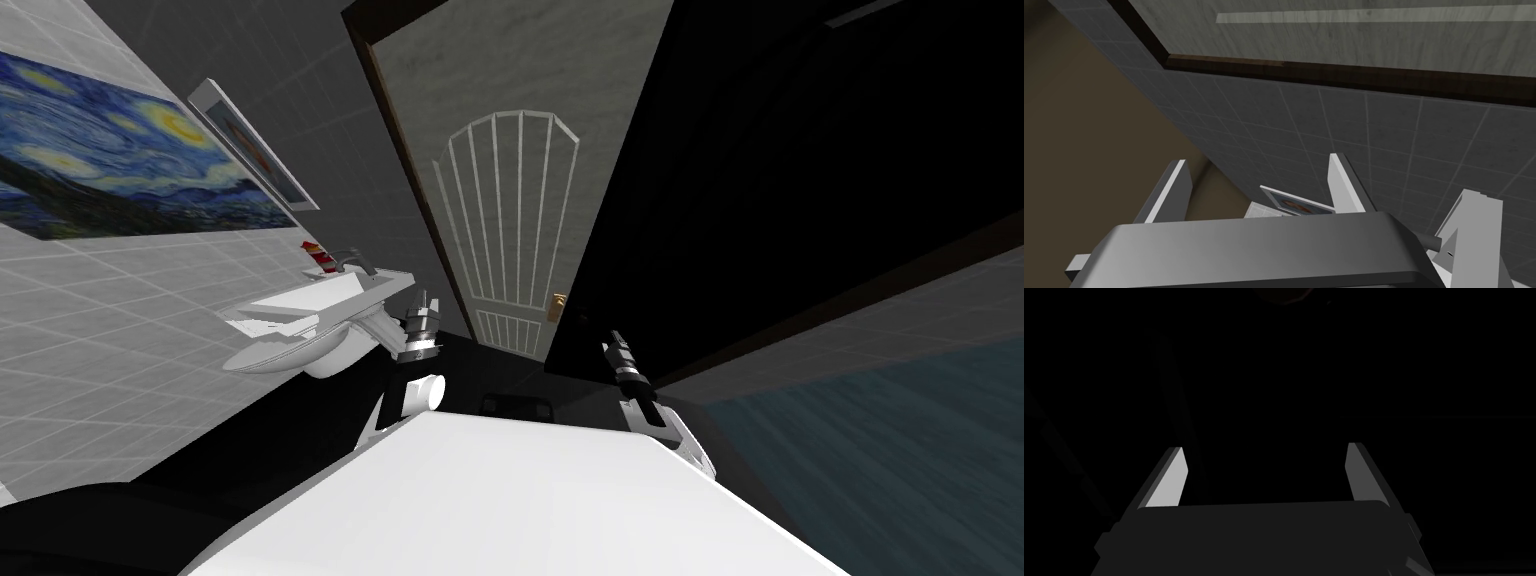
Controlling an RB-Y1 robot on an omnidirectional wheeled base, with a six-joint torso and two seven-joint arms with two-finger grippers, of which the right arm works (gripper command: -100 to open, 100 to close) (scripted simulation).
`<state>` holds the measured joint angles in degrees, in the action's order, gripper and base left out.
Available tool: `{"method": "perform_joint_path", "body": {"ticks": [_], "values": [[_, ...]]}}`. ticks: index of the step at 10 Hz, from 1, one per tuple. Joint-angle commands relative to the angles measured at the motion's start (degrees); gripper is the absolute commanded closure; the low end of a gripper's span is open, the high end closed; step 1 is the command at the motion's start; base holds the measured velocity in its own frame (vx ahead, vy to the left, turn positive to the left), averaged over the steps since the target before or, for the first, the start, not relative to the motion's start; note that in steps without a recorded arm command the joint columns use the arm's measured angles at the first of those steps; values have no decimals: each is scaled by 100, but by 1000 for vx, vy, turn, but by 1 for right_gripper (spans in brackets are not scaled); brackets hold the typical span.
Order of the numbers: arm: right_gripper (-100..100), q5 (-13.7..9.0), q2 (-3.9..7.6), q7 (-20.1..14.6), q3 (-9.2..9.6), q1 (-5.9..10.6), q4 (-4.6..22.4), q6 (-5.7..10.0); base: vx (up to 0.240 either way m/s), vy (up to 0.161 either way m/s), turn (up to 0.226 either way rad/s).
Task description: Pull the door open
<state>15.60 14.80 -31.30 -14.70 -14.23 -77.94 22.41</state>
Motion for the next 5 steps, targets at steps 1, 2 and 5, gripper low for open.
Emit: {"method": "perform_joint_path", "body": {"ticks": [1, 2, 5], "values": [[-100, -2, -33, 33, 18, 86, 25, 8, 209, 32, 79], [-100, 3, -60, 45, 65, 163, 14, 21, 230, 73, 127], [100, -1, -43, 37, 66, 208, 70, 44, 120, 65, 47]]}}
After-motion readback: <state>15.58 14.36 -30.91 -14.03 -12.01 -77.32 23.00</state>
